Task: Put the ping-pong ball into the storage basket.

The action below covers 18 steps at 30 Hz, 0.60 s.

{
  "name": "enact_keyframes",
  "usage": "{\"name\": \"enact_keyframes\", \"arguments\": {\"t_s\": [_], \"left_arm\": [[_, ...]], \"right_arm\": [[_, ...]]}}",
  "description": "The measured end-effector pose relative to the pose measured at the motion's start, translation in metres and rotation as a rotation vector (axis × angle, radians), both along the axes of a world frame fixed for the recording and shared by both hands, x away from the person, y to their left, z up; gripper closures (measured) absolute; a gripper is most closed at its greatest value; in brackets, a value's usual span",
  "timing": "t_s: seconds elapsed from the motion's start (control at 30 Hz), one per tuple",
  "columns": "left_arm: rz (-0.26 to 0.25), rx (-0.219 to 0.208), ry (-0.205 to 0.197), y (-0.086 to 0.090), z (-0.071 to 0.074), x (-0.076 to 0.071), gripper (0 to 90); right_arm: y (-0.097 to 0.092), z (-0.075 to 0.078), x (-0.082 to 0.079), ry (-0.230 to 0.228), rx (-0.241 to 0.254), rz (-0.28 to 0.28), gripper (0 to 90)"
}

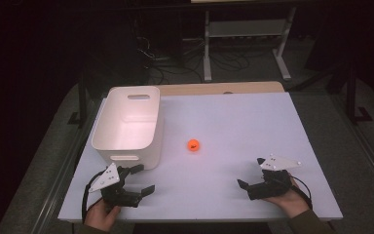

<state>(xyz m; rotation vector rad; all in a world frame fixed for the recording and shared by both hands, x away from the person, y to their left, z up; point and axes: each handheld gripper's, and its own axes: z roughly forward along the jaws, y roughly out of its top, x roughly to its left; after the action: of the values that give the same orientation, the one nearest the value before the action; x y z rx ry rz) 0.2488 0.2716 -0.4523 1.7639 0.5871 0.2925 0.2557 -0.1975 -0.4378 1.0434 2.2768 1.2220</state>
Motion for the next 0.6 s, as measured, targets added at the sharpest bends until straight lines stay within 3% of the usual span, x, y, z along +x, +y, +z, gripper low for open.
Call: {"name": "enact_keyframes", "arguments": {"t_s": [0.6], "left_arm": [[-0.003, -0.008, -0.012, 0.0005, -0.0001, -0.0013, 13.9]], "right_arm": [[0.0018, 0.0019, 0.0019, 0.000, 0.012, 0.007, 0.0]]}}
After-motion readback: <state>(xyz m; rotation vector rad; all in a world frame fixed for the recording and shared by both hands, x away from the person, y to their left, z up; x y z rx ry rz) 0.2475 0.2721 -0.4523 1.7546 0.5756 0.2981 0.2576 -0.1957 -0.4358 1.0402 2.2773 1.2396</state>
